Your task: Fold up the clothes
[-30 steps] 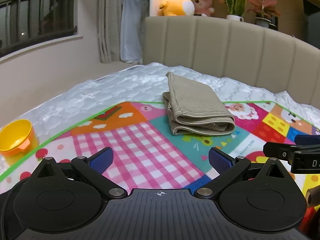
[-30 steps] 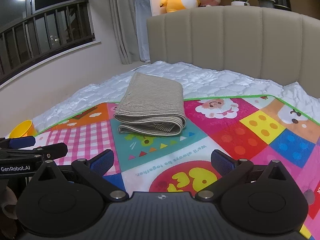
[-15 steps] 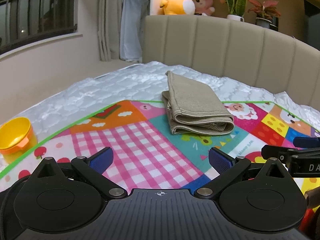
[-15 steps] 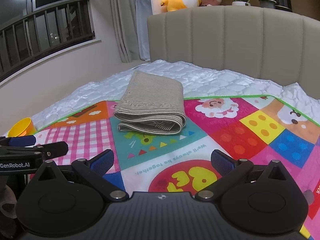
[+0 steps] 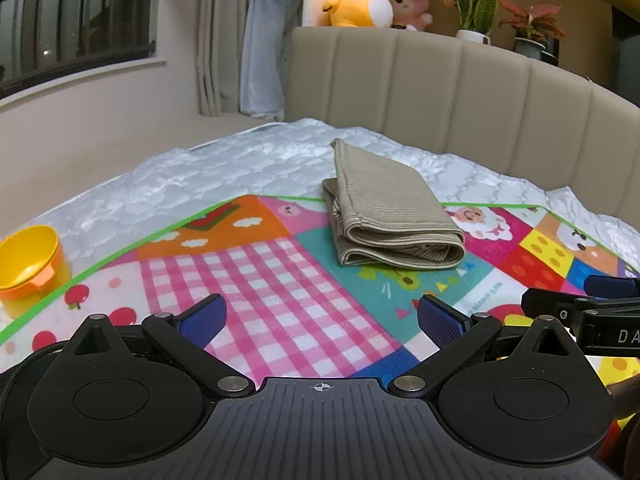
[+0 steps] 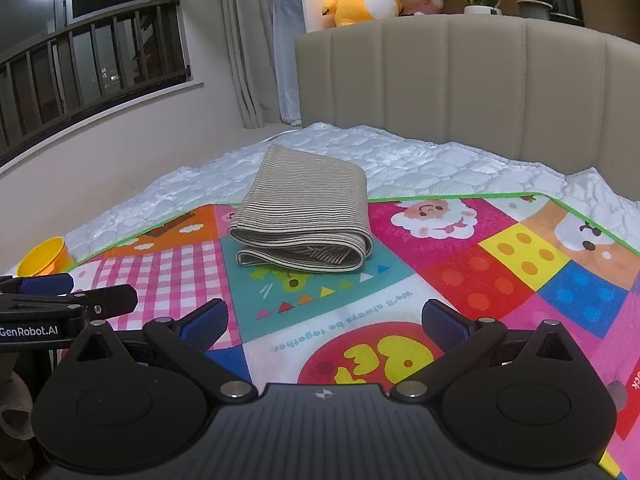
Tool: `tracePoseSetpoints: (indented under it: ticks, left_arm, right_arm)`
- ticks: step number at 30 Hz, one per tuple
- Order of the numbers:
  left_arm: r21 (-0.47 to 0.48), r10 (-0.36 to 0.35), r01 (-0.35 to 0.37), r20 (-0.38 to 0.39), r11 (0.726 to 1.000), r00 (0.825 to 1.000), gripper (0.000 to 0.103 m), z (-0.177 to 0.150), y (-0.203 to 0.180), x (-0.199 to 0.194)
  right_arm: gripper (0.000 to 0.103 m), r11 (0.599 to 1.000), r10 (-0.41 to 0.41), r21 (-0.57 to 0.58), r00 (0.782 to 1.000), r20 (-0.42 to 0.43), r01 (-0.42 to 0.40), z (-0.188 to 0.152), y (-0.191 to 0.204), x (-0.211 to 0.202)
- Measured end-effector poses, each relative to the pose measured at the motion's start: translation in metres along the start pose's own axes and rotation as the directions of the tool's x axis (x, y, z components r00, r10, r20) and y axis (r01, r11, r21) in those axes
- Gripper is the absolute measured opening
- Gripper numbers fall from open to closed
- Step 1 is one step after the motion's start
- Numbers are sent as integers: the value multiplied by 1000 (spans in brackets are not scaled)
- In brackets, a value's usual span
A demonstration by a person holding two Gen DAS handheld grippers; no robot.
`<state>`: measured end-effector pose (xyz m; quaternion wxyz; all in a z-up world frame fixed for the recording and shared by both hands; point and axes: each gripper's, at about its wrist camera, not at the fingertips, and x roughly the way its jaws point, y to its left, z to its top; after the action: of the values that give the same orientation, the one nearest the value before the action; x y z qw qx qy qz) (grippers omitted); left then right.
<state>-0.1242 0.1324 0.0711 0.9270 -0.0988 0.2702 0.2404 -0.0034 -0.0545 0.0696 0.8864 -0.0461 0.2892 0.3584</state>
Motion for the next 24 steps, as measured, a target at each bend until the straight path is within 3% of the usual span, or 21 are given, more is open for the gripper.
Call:
tracePoseSetpoints:
  ticks: [24]
  left_arm:
    - [-1, 0, 0, -1, 1000, 1000, 103, 1, 2, -1]
  right_arm:
    - [103, 1000, -1, -5, 1000, -2, 1, 0, 1, -1]
